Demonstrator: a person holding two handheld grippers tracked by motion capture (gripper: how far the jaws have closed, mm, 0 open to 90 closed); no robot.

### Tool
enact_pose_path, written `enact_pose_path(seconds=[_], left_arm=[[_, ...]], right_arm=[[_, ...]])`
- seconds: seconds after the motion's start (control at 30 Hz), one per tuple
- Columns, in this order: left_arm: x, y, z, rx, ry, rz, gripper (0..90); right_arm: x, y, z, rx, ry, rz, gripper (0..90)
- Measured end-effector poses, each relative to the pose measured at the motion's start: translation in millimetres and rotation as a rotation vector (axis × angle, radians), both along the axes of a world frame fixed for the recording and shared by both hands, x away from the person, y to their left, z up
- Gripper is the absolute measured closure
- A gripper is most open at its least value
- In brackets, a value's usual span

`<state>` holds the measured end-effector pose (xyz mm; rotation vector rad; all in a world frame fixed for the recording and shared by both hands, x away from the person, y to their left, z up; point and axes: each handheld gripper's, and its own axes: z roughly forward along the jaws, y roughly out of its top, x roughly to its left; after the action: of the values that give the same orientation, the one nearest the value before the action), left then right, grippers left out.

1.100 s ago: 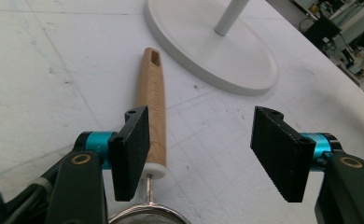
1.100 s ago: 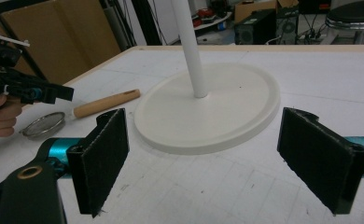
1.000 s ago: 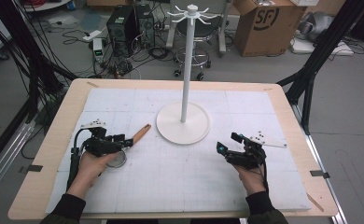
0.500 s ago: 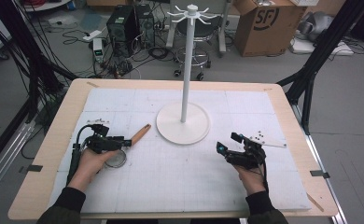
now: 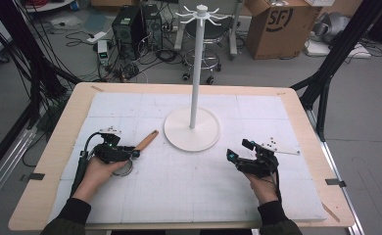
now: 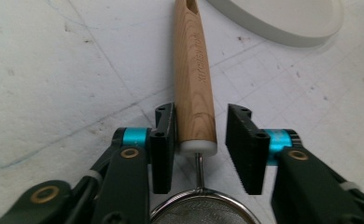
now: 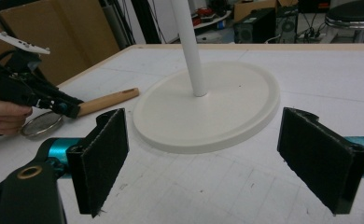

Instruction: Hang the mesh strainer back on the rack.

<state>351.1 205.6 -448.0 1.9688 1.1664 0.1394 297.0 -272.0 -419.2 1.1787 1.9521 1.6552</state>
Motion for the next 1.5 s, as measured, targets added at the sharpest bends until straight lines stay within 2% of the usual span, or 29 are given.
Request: enact_pose_path(seconds=[0.17,0.33,0.47,0.5,0.67,0.77,0.83,0.97,1.07,1.27,1.5], left_arm=[[-2.5,-6.6,2.0,0.084,-0.036,-0.022,68.5],[-1.8,-15.7,6.1,0.168,-0.039,-0.032,68.3],[-4.0,-21.3,7.1,0.232,-0.064,-0.045,68.3],[-4.4,-22.7,7.1,0.238,-0.066,-0.04,68.3],[-4.3,-33.5,10.9,0.317,-0.055,-0.029,68.2],[-5.0,-33.7,10.4,0.323,-0.064,-0.028,68.2],[-6.3,-35.3,10.1,0.342,-0.078,-0.032,68.2],[-8.0,-32.9,7.8,0.314,-0.09,-0.026,68.6],[-9.0,-33.2,7.3,0.32,-0.106,-0.03,69.8],[-8.4,-32.1,8.0,0.316,-0.099,-0.034,70.4],[-5.2,-27.4,9.1,0.279,-0.074,-0.04,70.7]], right_arm=[[0.1,-0.2,0.1,0.001,-0.005,-0.003,15.5],[0.2,-0.2,0.1,0.001,-0.007,-0.003,15.5],[-0.4,-0.9,0.7,0.006,-0.006,-0.004,15.5],[-0.1,-1.1,0.6,0.005,-0.007,-0.007,15.5],[0.0,-0.2,0.4,0.006,-0.009,-0.003,15.5],[0.0,-0.3,0.5,0.009,-0.004,-0.003,15.5],[0.1,-0.3,0.4,0.006,-0.008,-0.003,15.5],[-0.1,0.0,0.8,0.006,-0.009,-0.006,15.5],[-0.6,0.0,1.5,0.005,-0.014,-0.009,15.5],[-0.7,-0.6,1.7,0.005,-0.017,-0.014,15.6],[-1.2,-3.4,2.2,0.009,-0.023,-0.018,15.6]])
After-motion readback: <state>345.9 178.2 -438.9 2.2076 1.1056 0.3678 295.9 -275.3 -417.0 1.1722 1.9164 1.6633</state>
